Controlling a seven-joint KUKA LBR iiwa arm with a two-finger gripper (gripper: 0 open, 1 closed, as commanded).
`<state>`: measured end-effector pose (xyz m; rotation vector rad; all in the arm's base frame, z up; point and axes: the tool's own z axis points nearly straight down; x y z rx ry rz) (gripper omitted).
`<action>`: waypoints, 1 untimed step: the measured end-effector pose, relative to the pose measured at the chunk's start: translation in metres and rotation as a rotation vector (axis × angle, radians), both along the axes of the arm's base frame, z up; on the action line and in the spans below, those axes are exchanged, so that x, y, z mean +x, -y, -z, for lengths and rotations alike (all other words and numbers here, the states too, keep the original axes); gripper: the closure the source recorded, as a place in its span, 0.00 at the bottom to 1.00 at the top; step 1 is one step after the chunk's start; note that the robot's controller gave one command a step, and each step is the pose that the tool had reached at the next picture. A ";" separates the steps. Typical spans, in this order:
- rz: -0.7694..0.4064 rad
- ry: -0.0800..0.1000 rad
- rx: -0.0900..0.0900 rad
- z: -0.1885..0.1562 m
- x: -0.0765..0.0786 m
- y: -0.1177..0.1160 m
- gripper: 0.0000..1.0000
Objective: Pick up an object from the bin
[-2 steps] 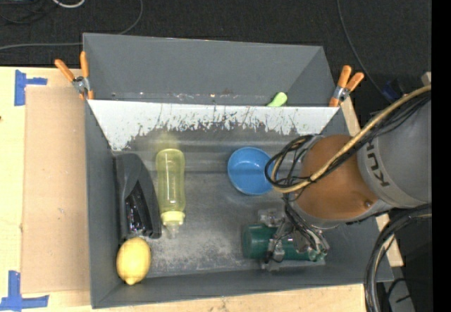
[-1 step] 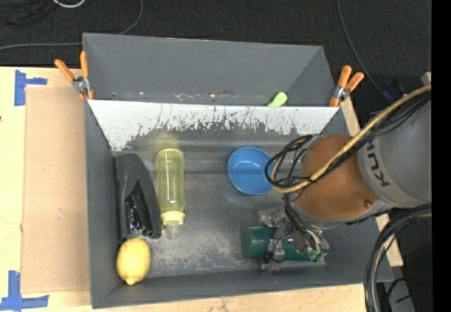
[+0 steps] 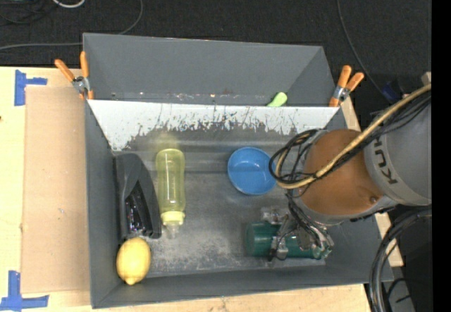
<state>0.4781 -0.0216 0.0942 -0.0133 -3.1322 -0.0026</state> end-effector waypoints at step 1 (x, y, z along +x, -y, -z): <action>-0.001 -0.001 0.000 -0.016 0.000 0.000 1.00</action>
Offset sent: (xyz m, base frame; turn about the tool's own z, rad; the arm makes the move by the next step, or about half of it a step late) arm 0.0002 0.0003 0.0700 -0.0005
